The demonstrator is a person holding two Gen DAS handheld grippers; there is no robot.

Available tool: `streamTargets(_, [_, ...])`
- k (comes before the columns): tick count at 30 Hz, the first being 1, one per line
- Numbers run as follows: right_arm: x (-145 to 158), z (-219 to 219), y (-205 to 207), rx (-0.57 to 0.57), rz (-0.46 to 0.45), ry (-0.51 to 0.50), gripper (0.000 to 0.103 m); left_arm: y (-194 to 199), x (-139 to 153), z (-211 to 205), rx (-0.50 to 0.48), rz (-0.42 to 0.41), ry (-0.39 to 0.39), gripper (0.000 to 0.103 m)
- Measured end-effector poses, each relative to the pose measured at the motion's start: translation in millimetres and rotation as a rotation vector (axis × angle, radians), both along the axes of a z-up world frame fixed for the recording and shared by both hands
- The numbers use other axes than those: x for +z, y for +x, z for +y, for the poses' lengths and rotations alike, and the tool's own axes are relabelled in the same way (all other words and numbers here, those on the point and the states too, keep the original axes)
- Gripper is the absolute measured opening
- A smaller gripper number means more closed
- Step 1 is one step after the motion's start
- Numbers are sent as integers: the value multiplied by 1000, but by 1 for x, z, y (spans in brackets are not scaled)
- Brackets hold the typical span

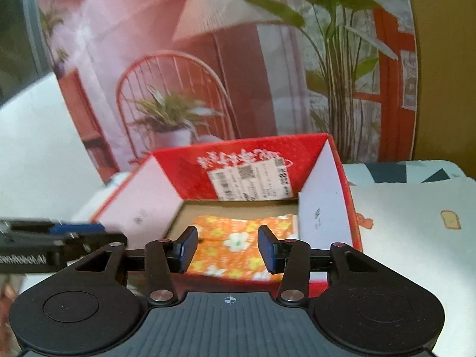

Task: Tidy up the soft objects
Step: 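Lower the left tool to the blue packaged bag and grasp it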

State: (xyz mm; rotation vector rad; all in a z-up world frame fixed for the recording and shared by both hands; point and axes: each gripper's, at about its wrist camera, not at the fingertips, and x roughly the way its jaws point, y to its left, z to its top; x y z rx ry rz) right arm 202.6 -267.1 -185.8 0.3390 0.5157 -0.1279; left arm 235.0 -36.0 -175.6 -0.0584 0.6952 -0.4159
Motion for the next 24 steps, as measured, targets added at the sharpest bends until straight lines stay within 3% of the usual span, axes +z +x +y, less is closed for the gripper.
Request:
streamTargets(4, [-4,15,-27,2,-29,-12,46,-20,-14,-1,-3,19,-7,54])
streamTargets(13, [-46,52,-69,5,29,3,47,-41,-57,3,17,121,-72,54])
streamTargets(16, [-56,61,-82,-1,32,-17,55,-50,-65,6,19,121,-82,54])
streamTargets(24, [-63,64,-95,1,16,-19,55,-64,-74,10,23,111,-117,54])
